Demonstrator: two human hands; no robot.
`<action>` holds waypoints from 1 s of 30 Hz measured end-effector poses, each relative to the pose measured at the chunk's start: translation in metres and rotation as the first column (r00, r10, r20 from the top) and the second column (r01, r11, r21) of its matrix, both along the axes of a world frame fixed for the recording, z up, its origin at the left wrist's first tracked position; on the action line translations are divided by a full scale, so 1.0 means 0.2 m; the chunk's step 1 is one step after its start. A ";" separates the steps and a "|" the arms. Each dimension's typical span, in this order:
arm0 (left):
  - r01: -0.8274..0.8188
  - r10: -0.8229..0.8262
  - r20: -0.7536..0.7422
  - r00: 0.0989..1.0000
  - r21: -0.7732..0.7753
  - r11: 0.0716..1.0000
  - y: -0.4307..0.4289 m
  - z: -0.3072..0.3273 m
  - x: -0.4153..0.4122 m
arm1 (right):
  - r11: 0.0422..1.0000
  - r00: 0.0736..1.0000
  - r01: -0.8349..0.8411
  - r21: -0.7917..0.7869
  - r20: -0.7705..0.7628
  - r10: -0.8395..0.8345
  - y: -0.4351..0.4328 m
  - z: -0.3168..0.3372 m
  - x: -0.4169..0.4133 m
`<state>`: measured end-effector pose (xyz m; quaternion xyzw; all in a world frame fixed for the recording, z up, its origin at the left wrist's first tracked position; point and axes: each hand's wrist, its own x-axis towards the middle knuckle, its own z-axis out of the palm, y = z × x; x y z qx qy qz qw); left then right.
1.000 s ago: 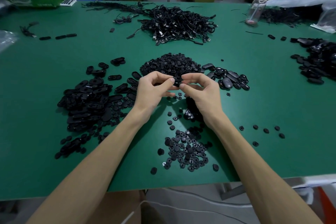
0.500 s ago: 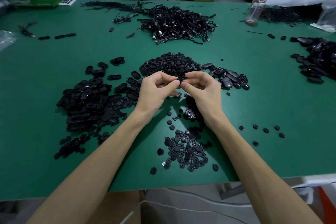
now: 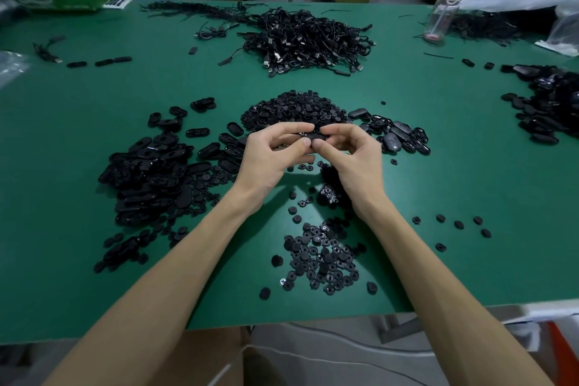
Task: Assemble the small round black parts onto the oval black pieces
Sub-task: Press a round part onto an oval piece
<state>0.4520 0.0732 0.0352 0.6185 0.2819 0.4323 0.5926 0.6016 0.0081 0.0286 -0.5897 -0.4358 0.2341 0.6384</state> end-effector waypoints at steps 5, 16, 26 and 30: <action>0.021 -0.021 -0.023 1.000 0.011 1.000 0.01 0.01 -0.01 | 1.000 0.999 -0.025 -0.010 -0.025 0.024 0.00 0.00 0.00; -0.016 0.040 -0.174 0.984 0.140 0.990 0.04 0.02 -0.04 | 0.991 0.983 -0.130 0.009 -0.131 0.130 -0.01 0.01 -0.01; -0.132 0.250 -0.324 0.913 0.346 0.929 0.02 0.00 0.02 | 0.995 0.995 -0.102 -0.013 -0.010 0.102 -0.01 0.01 -0.04; -0.083 0.192 -0.306 0.933 0.336 0.938 0.03 0.01 -0.01 | 0.994 0.994 -0.105 0.001 -0.024 0.105 -0.02 0.02 -0.04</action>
